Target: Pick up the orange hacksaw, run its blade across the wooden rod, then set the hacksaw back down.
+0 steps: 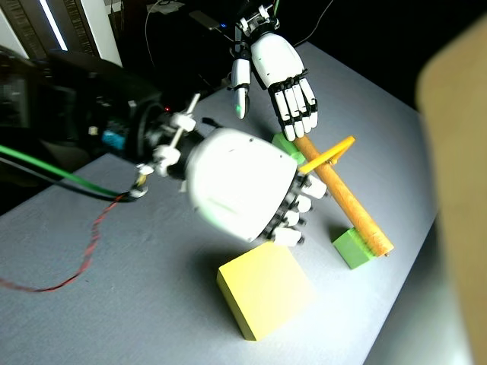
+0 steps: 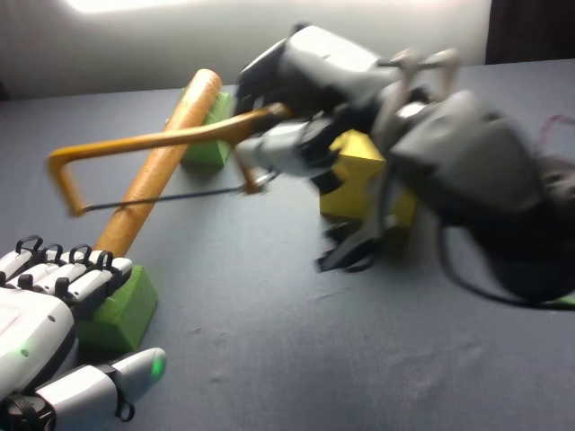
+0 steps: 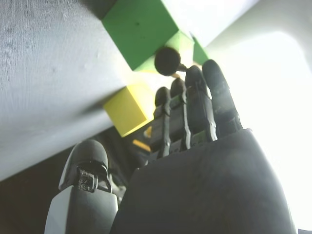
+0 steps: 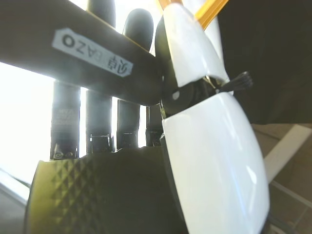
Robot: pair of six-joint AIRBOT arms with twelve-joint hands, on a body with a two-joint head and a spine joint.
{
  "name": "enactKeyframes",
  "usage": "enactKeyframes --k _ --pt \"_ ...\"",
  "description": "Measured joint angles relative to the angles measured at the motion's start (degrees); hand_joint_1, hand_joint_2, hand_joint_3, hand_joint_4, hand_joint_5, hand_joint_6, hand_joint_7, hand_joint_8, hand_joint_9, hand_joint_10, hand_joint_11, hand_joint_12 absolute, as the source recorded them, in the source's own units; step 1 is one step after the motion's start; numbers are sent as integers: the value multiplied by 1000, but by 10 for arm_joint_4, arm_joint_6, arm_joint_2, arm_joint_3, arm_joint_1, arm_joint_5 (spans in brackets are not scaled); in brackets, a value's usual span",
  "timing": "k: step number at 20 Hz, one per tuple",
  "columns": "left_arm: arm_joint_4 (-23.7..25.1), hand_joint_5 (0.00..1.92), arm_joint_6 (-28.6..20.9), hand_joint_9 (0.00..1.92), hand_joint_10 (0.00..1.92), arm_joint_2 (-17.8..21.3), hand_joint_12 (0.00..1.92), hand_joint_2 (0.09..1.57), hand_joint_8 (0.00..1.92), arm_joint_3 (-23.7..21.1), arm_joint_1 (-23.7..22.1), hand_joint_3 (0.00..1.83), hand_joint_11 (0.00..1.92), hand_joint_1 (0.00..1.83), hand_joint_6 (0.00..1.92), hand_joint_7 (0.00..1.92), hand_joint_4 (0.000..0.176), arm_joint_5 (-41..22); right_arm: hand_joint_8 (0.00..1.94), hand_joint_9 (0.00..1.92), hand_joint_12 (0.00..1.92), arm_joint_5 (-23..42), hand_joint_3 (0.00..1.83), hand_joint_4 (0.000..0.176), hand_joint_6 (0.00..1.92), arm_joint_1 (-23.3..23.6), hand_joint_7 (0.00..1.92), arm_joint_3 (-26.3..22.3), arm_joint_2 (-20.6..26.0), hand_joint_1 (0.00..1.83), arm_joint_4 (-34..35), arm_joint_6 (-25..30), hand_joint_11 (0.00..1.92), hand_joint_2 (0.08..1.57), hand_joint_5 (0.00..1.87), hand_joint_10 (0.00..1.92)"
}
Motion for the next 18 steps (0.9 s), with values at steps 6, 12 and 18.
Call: enactKeyframes --k 6,12,18 --pt "0 250 0 292 14 0 600 1260 14 0 1 1 0 0 14 289 0 0 850 1134 1205 14 0 0 1079 -2 1083 22 -52 1223 0 32 742 1112 912 392" --pt "0 226 0 282 6 0 566 1255 7 0 1 0 0 0 8 271 0 0 760 1153 1202 30 0 0 1024 9 1128 -83 61 1232 -69 119 730 1091 958 337" --pt "0 229 0 271 4 0 554 1259 5 0 1 0 0 0 4 273 0 0 834 1155 1217 34 0 16 983 11 1089 -162 193 1228 -73 143 737 1094 978 337"
